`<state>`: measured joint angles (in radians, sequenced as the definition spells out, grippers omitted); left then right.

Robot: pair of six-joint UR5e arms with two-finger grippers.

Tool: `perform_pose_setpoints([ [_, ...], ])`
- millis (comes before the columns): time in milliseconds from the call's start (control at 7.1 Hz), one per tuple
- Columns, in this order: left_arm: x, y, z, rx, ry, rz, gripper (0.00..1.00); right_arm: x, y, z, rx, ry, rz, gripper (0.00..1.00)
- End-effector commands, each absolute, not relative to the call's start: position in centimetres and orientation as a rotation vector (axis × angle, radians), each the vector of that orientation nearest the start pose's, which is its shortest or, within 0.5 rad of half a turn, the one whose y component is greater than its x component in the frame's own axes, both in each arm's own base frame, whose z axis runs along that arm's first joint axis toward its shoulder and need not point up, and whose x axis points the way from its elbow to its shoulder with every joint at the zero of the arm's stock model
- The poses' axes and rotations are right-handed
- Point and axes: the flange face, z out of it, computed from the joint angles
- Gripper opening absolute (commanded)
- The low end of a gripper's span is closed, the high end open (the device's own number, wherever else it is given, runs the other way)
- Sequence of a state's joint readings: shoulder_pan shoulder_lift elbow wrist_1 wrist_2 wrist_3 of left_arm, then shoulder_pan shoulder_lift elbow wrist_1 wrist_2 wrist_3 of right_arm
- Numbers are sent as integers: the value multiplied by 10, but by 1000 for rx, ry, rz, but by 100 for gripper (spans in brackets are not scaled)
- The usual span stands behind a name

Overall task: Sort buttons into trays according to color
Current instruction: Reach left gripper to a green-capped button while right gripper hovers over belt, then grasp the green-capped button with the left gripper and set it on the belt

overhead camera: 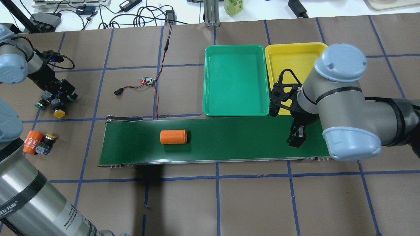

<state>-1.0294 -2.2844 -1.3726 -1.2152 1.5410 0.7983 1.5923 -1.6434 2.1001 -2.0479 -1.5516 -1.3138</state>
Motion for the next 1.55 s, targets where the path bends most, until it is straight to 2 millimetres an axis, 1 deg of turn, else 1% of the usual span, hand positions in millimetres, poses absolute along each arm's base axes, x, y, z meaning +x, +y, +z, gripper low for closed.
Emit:
perform_pose_setpoints([
  [0,241,-671,186,392,3240,169,49,145,-413,306,-2141,2277,-45,100],
  [141,233,-667,192,319,3255,228,25,145,-413,305,-2146,2279,-35,100],
  [282,227,-665,204,286,3251,228,18,144,-412,303,-2145,2277,-16,100],
  [422,193,-653,238,141,3294,361,17,144,-409,298,-2137,2273,-12,100],
  [563,146,-638,286,122,3270,400,15,141,-408,296,-2134,2276,1,100],
  [704,88,-617,306,60,3243,422,15,141,-405,291,-2126,2272,6,100],
  [845,40,-584,314,-60,3220,450,15,141,-405,292,-2152,2247,2,100],
  [986,-10,-549,313,-149,3189,488,15,141,-405,291,-2229,2167,0,100],
  [1126,-57,-521,309,-180,3160,487,15,141,-406,291,-2224,2164,-12,100],
  [1267,-92,-495,305,-218,3145,493,15,142,-406,291,-2224,2164,-10,100],
  [1408,-122,-475,297,-177,3135,440,15,142,-406,291,-2225,2162,-10,100],
])
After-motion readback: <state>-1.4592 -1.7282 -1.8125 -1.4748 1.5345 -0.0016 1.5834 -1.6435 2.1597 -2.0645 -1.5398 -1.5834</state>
